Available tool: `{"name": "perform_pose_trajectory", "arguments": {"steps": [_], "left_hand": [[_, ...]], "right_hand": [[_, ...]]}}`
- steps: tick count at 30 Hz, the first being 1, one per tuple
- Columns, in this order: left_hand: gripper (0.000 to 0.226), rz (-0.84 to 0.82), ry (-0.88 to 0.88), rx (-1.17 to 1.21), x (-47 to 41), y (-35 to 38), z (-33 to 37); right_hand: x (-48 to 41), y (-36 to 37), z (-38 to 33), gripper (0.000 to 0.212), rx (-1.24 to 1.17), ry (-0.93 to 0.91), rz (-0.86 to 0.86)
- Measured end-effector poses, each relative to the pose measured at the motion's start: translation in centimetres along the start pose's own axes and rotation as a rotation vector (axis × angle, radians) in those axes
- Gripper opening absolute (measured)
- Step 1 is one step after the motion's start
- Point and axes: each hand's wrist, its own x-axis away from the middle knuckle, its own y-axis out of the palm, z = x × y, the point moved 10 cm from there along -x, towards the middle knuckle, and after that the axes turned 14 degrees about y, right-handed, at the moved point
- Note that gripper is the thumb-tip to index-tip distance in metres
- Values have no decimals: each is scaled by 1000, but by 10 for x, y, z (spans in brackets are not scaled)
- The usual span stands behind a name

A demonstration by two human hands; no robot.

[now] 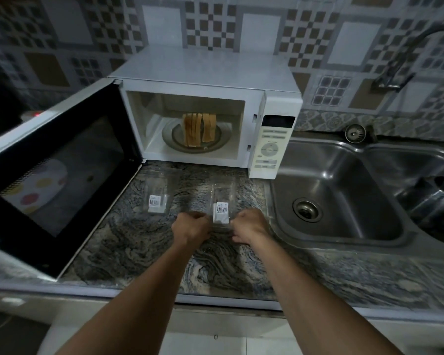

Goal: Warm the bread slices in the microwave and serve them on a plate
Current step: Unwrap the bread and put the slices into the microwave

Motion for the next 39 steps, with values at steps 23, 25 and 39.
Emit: {"name": "perform_pose_trajectory", "arguments": {"steps": [23, 25, 39], "left_hand": [[17, 91, 324, -573, 19, -37, 60], [30, 186, 445, -717, 22, -52, 73], [107, 173, 326, -831, -41, -106, 31]], "right_hand": [[48, -20, -27, 9, 382, -178, 268], [54, -16, -39, 37, 370, -244, 324], [47, 43, -40, 122, 459, -275, 391]]}}
